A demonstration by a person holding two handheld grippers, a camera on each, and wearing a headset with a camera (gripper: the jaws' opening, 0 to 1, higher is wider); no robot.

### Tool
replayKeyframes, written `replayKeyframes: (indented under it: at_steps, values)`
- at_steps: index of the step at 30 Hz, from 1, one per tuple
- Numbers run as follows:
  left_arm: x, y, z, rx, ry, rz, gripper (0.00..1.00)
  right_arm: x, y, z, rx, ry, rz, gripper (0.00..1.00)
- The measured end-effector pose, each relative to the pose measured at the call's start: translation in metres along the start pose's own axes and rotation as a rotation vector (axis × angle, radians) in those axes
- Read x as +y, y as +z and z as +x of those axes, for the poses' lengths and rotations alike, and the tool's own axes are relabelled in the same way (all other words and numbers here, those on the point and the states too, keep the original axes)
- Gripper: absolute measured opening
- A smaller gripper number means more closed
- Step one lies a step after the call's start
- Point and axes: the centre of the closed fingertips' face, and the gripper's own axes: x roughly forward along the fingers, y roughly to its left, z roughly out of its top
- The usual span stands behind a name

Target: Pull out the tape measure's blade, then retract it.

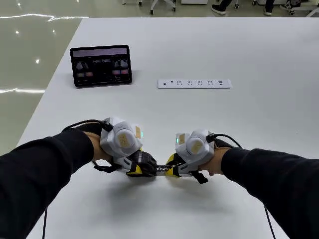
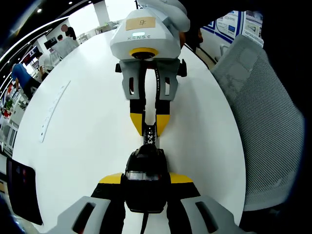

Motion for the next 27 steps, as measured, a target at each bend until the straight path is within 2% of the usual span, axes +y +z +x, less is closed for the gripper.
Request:
replayKeyframes:
  at_steps: [27]
  values:
    - [0.000, 0.000, 0.000, 0.004, 0.009, -0.009, 0.28, -0.004, -0.016, -0.012, 0.025, -0.009, 0.003, 0.10]
